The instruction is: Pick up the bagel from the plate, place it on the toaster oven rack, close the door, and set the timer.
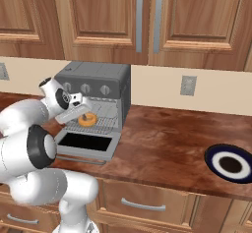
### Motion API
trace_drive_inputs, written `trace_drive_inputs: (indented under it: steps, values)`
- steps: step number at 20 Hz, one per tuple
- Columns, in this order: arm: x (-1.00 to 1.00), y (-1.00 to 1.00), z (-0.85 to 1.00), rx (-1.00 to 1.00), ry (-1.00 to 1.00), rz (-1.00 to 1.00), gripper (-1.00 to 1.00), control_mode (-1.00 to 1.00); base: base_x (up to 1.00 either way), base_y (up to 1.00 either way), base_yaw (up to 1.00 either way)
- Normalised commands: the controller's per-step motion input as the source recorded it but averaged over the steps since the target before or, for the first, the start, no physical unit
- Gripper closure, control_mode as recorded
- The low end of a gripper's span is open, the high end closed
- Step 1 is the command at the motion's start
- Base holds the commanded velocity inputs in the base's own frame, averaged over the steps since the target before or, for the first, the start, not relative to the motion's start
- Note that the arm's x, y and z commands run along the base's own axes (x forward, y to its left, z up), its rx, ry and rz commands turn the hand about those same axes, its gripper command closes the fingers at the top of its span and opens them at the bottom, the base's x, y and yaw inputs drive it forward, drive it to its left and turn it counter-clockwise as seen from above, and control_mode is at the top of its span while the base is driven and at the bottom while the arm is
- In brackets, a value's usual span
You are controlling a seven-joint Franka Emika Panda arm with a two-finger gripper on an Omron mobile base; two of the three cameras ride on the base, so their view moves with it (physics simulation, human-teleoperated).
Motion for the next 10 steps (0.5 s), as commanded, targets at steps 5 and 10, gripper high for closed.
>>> trace_drive_inputs:
  steps: [5,10]
  values:
    - [0.15,0.06,-0.27,0.0,0.0,0.03,1.0,-1.0,0.0,0.0,0.0]
    - [0.14,0.0,-0.17,0.0,0.0,0.03,1.0,-1.0,0.0,0.0,0.0]
